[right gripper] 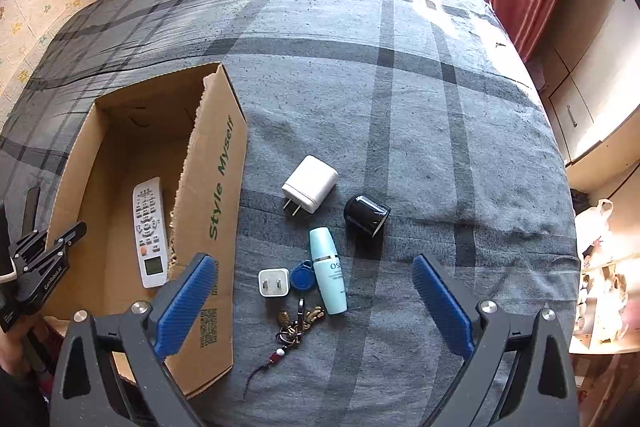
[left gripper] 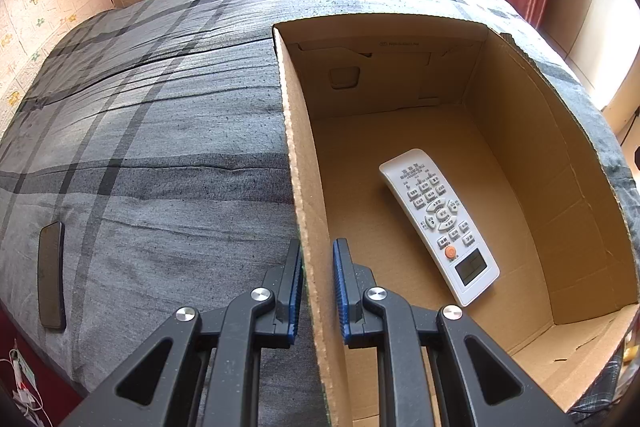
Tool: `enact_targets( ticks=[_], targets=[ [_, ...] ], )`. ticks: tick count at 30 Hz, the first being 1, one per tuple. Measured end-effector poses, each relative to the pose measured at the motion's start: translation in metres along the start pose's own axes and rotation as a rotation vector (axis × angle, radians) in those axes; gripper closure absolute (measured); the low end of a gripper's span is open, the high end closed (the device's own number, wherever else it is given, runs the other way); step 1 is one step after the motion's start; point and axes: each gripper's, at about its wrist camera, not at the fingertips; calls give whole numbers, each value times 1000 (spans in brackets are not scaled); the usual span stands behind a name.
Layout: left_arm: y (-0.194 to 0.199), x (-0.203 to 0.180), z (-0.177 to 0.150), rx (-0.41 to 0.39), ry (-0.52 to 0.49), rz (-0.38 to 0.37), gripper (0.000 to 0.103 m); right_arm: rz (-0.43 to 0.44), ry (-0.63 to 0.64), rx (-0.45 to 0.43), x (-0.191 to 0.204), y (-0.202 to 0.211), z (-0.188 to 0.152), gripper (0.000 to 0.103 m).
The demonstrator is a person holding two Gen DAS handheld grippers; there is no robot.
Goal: Organize rigid objects
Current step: 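Move the right gripper back over the remaining items beside the box, then grasp the light-blue OSM bottle with the right gripper and lift it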
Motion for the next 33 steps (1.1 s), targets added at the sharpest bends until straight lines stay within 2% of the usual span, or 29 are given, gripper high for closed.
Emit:
enact_targets(
  ticks=[8, 12, 25, 33],
  targets=[
    [-1, -2, 1, 4, -12, 8, 87, 0, -71, 13, -32, -31, -20, 2],
    [-2, -3, 1, 6, -16, 12, 87, -1, -92, 46, -42, -52, -29, 2],
    [-3, -3, 0, 8, -17, 15, 87, 20, -57, 83, -40, -89, -45, 2],
    [-3, -5, 2, 4, -17, 12, 87, 21, -32, 102, -33, -104, -42, 3]
  ],
)
Point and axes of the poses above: each gripper's, at about its wrist camera, not at the fingertips, and y roughly against the way its jaws point, x to its left, z to its top, and after that the axes turned 3 degrees about -z, right-handed
